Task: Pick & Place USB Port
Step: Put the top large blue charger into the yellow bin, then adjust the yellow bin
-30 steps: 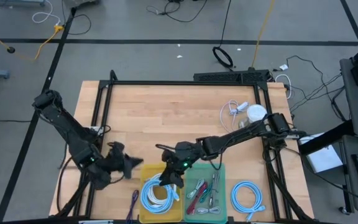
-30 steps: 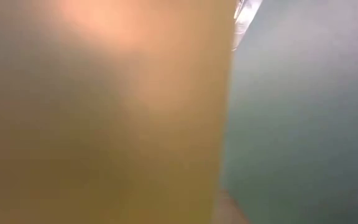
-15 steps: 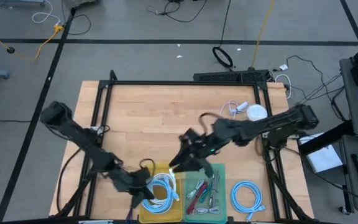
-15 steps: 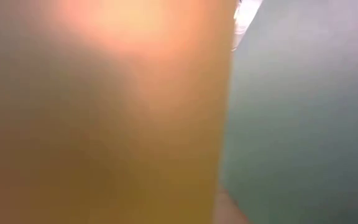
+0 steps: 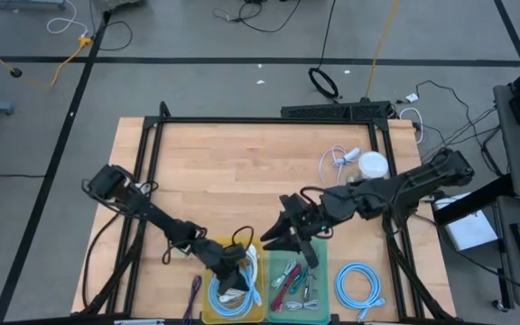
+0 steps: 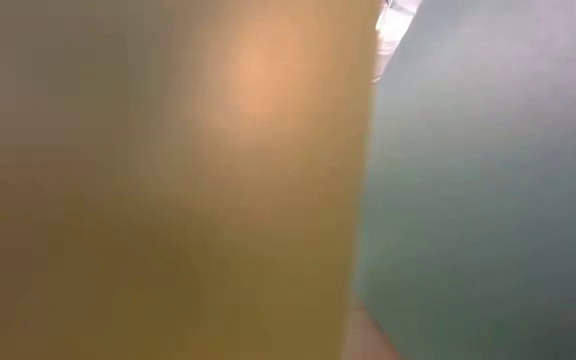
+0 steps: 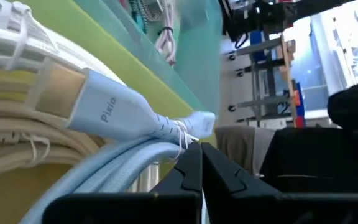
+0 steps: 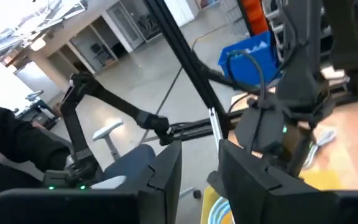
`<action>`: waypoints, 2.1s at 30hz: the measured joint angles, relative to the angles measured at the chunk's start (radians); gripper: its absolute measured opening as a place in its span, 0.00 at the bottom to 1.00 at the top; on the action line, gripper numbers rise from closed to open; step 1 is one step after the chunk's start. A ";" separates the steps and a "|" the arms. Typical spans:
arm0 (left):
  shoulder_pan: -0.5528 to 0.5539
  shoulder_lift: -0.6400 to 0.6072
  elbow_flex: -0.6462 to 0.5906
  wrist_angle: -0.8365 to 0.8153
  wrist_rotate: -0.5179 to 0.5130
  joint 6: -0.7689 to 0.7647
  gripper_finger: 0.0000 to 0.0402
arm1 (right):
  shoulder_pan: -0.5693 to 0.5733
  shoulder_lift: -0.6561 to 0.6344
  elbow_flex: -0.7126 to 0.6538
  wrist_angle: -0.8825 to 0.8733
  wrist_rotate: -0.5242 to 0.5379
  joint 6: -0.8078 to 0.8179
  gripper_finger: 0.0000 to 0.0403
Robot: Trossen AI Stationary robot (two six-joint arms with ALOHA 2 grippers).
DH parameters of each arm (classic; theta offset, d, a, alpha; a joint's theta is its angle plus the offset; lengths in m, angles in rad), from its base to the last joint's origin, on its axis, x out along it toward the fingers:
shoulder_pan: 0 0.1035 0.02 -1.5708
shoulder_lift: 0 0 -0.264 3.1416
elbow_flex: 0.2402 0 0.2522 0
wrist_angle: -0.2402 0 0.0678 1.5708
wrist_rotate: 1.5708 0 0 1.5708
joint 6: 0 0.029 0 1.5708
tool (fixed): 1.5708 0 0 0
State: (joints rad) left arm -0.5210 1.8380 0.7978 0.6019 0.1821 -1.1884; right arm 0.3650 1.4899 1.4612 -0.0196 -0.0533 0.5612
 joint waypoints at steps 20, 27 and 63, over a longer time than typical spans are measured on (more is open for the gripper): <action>0.001 -0.017 -0.008 -0.175 -0.022 -0.005 0.00 | 0.024 -0.003 -0.083 0.150 0.004 0.053 0.24; 0.000 -0.168 -0.013 -0.338 -0.105 0.040 0.00 | 0.023 -0.003 -0.083 0.174 0.006 0.048 0.23; 0.342 -0.371 -0.006 -1.021 -0.253 0.234 0.00 | 0.014 -0.003 -0.083 0.172 0.000 0.046 0.23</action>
State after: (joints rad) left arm -0.1794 1.4674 0.7914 -0.4193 -0.0711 -0.9541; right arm 0.3790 1.4868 1.3781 0.1520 -0.0528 0.6071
